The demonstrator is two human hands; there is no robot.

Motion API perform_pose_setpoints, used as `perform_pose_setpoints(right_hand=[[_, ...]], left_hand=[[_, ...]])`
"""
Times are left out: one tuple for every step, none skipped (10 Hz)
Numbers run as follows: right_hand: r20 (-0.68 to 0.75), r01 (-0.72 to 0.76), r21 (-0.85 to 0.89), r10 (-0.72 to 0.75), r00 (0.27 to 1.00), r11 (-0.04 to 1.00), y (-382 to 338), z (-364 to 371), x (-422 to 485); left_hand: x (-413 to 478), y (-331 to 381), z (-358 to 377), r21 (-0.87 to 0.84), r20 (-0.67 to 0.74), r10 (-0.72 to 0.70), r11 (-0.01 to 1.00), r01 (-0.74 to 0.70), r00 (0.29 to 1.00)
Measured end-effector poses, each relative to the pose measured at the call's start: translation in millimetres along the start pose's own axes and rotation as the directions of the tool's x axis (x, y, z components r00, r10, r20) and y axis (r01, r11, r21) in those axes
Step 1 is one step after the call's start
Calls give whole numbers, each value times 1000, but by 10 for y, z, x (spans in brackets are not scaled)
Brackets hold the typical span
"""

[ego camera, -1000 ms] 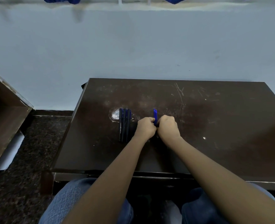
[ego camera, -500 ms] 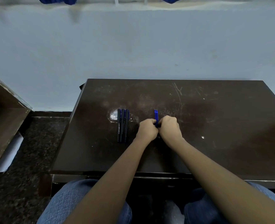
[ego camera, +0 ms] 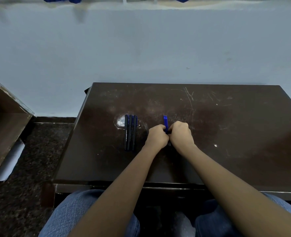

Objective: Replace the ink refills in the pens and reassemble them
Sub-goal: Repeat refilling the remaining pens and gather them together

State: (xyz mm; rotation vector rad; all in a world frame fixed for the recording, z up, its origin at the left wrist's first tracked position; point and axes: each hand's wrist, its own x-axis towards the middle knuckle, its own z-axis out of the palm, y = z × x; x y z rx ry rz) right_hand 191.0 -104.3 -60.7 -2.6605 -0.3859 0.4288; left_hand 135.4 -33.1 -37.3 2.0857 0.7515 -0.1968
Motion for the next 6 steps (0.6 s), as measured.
perform_pose_setpoints(right_hand=[[5,5,2,-5,1000,1000,3,2,15],[5,-2,12,2,1000,1000,-1,-10,14],[-1,10,6,-10,1000,1000,-9,-25,16],[-25,13,4,-13,1000,1000,-27,-106,-21],[-94,52,-26,-55,994,998,-60,-228,-64],[-200,154,-36,-158,967,987,-115,-369,-122]], left_hand=[[-6,-2,-10,-13,-1,-11,1000,11,1000],[-1,-3,-27,-17,-23,-8,1000,8,1000],[19,-6,-50,-24,-64,-6,1000,5,998],[36,-13,-104,-33,-104,12,999,-15,995],[55,-7,-199,-44,-183,35,998,-44,982],[-8,46,-367,6,-305,132,991,-136,943]])
